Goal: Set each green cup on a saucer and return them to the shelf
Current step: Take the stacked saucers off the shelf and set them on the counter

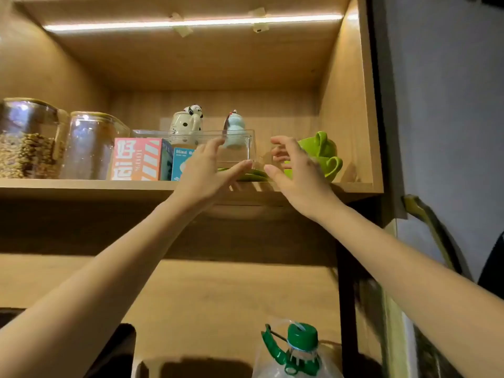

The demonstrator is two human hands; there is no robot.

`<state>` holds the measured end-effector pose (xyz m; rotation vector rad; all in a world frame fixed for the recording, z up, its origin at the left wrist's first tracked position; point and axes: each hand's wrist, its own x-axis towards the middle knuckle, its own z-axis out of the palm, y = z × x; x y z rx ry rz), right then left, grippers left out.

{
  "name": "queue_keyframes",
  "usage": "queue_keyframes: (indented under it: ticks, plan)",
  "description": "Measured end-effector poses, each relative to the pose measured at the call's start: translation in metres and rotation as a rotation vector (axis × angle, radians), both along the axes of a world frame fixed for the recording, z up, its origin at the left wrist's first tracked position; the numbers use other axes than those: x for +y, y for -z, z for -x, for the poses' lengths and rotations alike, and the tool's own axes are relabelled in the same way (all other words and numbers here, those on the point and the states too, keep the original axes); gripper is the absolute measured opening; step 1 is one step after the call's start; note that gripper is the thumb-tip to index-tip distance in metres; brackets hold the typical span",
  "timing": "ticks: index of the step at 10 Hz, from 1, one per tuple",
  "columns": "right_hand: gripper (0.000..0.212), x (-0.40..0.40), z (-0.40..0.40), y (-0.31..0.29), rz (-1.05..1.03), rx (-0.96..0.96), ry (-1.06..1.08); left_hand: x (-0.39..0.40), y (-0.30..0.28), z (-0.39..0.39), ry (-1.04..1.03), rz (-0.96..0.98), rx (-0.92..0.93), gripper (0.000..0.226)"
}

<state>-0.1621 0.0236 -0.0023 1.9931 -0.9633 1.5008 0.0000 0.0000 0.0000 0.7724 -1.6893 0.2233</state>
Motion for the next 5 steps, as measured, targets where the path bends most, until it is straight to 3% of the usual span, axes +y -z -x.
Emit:
queue_keyframes:
  ticks: [2,3,4,5]
  plan:
    - [0.043,-0.033,-0.005,-0.011,-0.248,-0.023,0.086,-0.049,0.000,-0.010,-0.247,-0.256,-0.062,0.098]
    - [0.035,-0.035,-0.008,-0.025,-0.388,-0.040,0.185,-0.059,-0.004,-0.012,-0.296,-0.267,-0.048,0.093]
    - [0.043,-0.034,-0.011,-0.041,-0.523,-0.078,0.189,-0.060,-0.012,-0.008,-0.279,-0.372,-0.085,0.095]
    - [0.055,-0.029,-0.010,-0.047,-0.602,-0.044,0.178,-0.063,-0.020,-0.009,-0.140,-0.474,0.013,0.091]
